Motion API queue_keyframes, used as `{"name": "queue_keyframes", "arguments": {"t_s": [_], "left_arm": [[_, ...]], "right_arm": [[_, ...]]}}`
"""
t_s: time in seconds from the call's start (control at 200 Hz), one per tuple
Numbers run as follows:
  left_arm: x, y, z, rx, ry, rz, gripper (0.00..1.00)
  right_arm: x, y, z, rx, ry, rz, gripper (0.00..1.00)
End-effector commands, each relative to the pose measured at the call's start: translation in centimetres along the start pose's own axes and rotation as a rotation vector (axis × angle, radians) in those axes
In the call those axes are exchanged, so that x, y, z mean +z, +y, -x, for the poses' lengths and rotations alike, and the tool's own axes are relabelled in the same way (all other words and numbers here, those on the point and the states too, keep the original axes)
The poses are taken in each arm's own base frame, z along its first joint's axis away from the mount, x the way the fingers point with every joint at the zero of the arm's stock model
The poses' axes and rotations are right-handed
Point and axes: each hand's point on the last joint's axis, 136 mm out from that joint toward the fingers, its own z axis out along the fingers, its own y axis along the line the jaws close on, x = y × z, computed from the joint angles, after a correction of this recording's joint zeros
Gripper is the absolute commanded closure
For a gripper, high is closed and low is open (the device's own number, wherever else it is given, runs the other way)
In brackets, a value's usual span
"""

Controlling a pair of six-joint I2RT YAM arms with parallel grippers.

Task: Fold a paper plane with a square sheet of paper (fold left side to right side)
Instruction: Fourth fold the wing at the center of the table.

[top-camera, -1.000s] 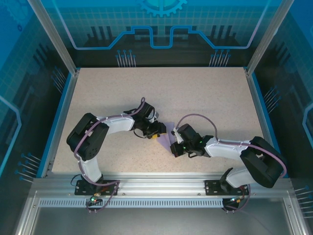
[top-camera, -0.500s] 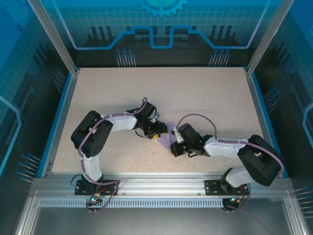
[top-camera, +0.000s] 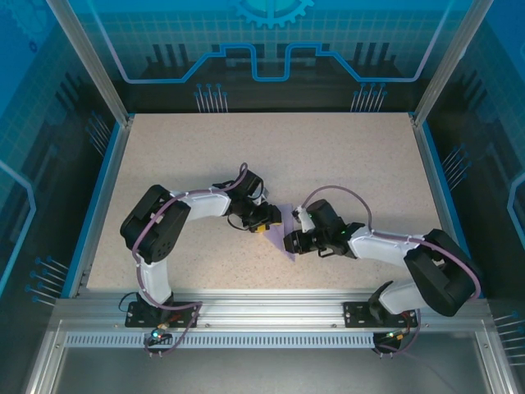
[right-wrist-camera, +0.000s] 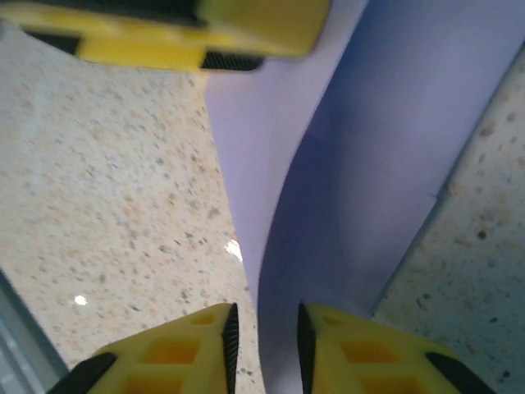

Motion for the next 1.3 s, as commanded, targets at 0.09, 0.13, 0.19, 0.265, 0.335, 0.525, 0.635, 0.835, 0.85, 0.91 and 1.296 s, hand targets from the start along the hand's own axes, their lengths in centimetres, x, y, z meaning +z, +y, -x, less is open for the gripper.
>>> {"name": "queue_keyframes", "arguments": {"t_s": [0.09, 0.13, 0.19, 0.265, 0.335, 0.525, 0.635, 0.835, 0.85, 0.91, 1.296], "left_arm": [[0.7, 1.6, -0.6, -0.035, 0.024, 0.068, 0.47], [0.7, 1.6, -0.6, -0.036, 0.025, 0.067, 0.47], [0.7, 1.6, -0.6, -0.033, 0.025, 0.067, 0.47], [0.7, 1.6, -0.6, -0.034, 0.025, 0.067, 0.47], [0.7, 1.5, -0.6, -0.033, 0.025, 0.068, 0.47], [0.8, 1.7, -0.7, -0.034, 0.024, 0.072, 0.47], [0.8, 1.6, -0.7, -0.031, 0.025, 0.072, 0.47], [0.8, 1.6, -0.7, -0.032, 0.026, 0.073, 0.47], [0.7, 1.6, -0.7, -0.032, 0.024, 0.073, 0.47], [0.8, 1.6, -0.7, -0.031, 0.026, 0.073, 0.47], [0.7, 1.8, -0.7, -0.03, 0.025, 0.083, 0.47]], "right_arm": [[-1.5, 0.4, 2.1, 0.066, -0.048, 0.12, 0.65], [-1.6, 0.2, 2.4, 0.081, -0.052, 0.125, 0.65], [-1.6, 0.2, 2.9, 0.099, -0.059, 0.151, 0.66], [-1.4, 0.4, 3.3, 0.112, -0.055, 0.18, 0.65], [-1.0, 0.5, 3.4, 0.122, -0.038, 0.192, 0.66], [0.1, 0.3, 3.3, 0.151, -0.014, 0.214, 0.66], [0.6, 0.4, 3.3, 0.155, -0.005, 0.223, 0.66], [1.4, 0.0, 3.2, 0.169, 0.019, 0.213, 0.7], [1.4, -0.1, 3.1, 0.171, 0.021, 0.211, 0.7], [1.6, -0.2, 3.0, 0.174, 0.027, 0.207, 0.72], [2.0, -1.7, 2.1, 0.181, 0.055, 0.129, 0.93]]}}
